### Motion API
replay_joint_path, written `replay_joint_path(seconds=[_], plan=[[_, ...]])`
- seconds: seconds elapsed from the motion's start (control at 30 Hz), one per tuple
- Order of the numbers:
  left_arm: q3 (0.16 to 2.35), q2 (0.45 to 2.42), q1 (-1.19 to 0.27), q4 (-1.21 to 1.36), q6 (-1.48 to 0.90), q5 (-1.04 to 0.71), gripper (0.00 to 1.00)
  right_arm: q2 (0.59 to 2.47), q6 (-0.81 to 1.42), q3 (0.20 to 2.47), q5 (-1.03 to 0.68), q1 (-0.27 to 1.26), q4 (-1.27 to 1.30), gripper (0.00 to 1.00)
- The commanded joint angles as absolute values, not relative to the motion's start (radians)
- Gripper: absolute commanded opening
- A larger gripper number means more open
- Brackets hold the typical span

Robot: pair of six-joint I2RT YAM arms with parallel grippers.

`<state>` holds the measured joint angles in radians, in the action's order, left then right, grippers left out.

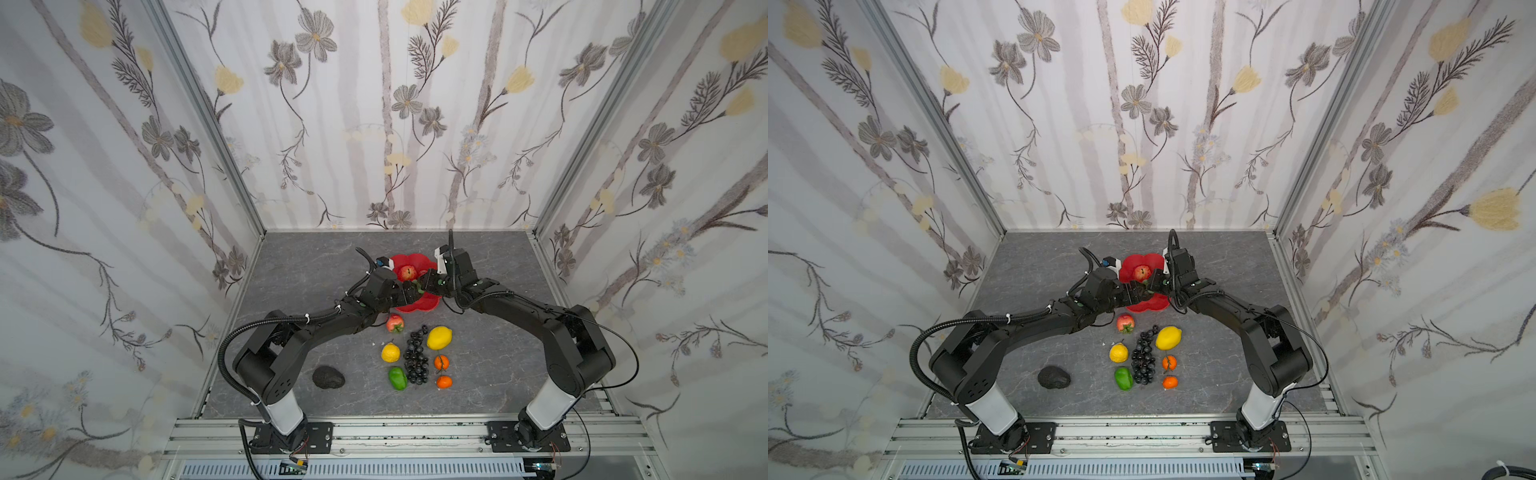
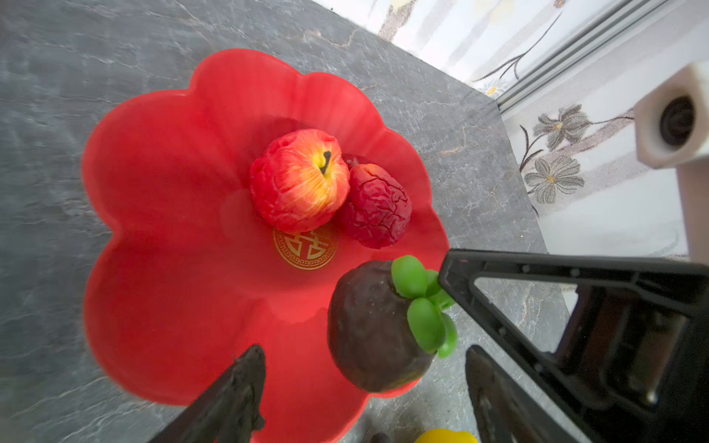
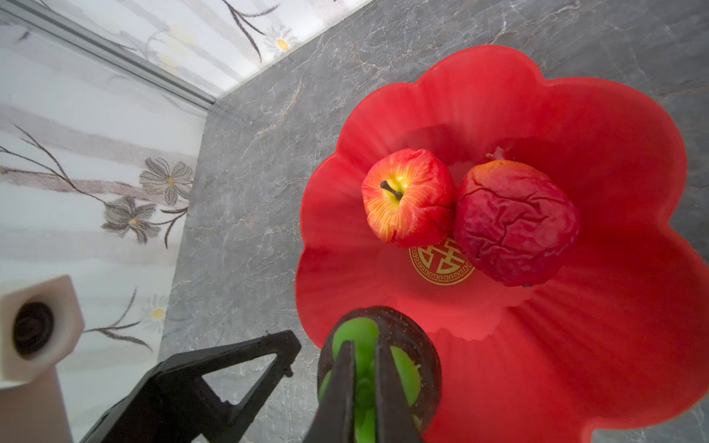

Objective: Place and organize the fake fruits in the fruit bowl
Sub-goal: 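Open the left gripper and draw back while the right gripper holds the mangosteen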

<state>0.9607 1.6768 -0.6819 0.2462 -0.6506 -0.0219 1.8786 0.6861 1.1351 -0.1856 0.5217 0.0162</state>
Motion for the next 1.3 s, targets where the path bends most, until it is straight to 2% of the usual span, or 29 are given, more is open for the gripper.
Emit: replay_joint_path(seconds=[0.0,0.53,1.27], plan=[[0.915,1.622,-0.681,0.259,-0.635,0.062,0.84,1.906,0.626,1.166,-0.094,0.532,-0.041,0.00],[0.725,1.411,-0.677,0.301,-0.572,0.198,0.84,2.023,0.525,1.308,0.079,0.600,-0.117,0.00],[0.652,1.328,-0.660,0.299,-0.546,0.227,0.86,2.107,0.473,1.368,0.181,0.646,-0.151,0.03]])
